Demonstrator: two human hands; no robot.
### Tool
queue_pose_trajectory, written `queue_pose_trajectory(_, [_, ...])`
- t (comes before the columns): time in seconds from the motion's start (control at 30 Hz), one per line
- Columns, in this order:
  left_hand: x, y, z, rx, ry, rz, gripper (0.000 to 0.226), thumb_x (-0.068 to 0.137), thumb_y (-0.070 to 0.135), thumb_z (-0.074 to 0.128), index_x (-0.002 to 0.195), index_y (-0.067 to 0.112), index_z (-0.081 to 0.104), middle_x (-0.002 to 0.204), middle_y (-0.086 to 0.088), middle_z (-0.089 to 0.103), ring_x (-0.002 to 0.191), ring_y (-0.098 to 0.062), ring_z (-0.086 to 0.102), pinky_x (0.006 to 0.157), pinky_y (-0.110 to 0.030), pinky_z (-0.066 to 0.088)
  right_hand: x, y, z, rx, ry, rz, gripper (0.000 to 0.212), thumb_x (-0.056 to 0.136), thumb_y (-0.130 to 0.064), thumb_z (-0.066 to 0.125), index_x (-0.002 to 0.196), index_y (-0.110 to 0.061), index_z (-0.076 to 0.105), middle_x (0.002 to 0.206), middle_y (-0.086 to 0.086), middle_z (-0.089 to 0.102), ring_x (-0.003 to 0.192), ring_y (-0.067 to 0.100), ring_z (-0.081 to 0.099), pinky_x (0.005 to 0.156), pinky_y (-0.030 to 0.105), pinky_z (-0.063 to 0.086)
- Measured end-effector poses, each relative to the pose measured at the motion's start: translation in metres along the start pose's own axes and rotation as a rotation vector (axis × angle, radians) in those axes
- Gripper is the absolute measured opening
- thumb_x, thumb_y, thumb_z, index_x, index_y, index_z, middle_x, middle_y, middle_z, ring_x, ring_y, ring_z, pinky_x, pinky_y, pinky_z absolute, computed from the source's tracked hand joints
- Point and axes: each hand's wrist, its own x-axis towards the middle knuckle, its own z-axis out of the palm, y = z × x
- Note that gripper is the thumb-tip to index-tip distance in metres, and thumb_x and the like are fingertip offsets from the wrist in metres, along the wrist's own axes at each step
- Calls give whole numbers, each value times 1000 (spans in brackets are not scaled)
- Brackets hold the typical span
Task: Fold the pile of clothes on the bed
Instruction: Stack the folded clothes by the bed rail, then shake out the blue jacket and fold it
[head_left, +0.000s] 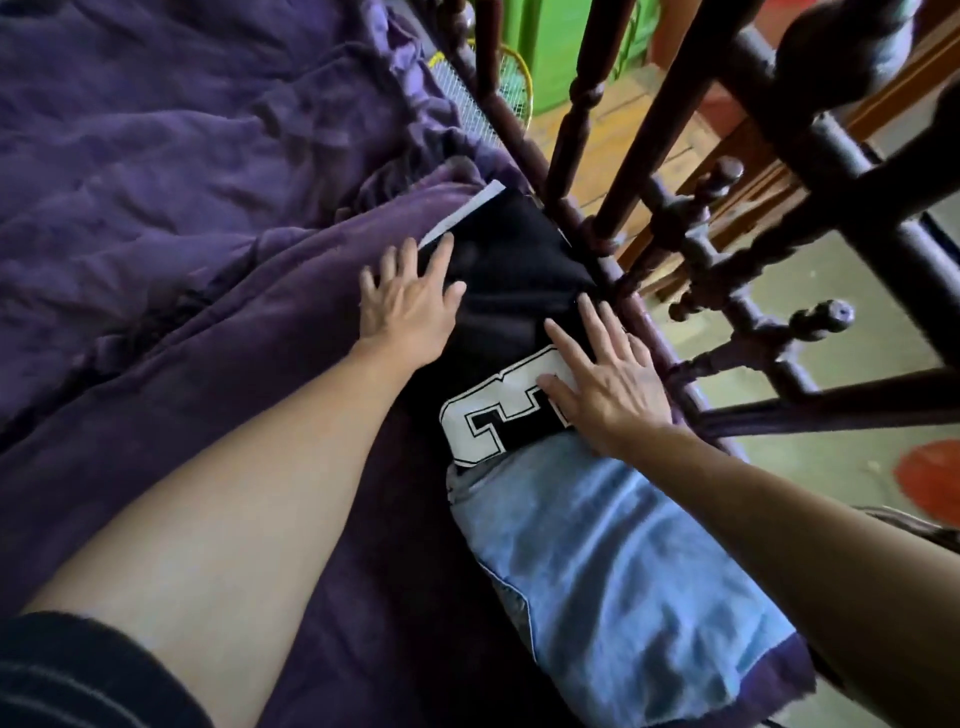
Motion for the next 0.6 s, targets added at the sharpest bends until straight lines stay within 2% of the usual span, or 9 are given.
queue_pose_trajectory(0.13, [-13,-11,-4,-40,9,3,61,97,49,35,151,28,16,155,-16,22,142,-35,20,113,-52,19,2,3,5,-6,-101,15,65,94,-63,30,152,-37,15,162,5,0,148,25,6,109,47,26])
queue_pose_trajectory(0.23, [-45,-24,-27,-105,77,-61,57,96,44,43,147,21,29,148,-16,32,135,-35,31,107,-49,28,-2,-9,-9,-77,-143,58,64,95,-59,34,151,-34,19,162,9,2,148,28,6,113,46,20])
queue_pose_trajectory(0.33, [-105,-49,-46,-187,40,-108,40,94,35,48,129,16,49,125,-14,52,114,-36,49,92,-47,41,-23,-37,-27,-85,-72,21,52,94,-46,48,141,-24,43,157,12,23,145,30,18,109,46,22])
queue_pose_trajectory(0.4, [-154,-69,-52,-250,-33,-159,29,94,32,49,116,16,57,113,-11,60,104,-36,56,81,-42,44,-43,-63,-36,-32,-40,-47,40,91,-35,55,127,-19,58,147,10,42,137,30,34,101,45,31])
queue_pose_trajectory(0.5, [-237,-102,-57,-290,-94,-283,20,93,32,50,105,19,61,103,-6,67,98,-32,61,70,-35,43,-79,-113,-41,3,-134,-128,31,91,-34,52,116,-19,63,122,4,60,114,28,55,84,40,44])
queue_pose_trajectory(0.6, [-328,-131,-60,-322,-109,-398,19,93,32,51,104,20,62,100,-5,69,97,-30,62,71,-34,46,-123,-167,-41,43,-225,-219,26,93,-36,48,112,-24,62,114,0,64,103,29,62,76,38,49])
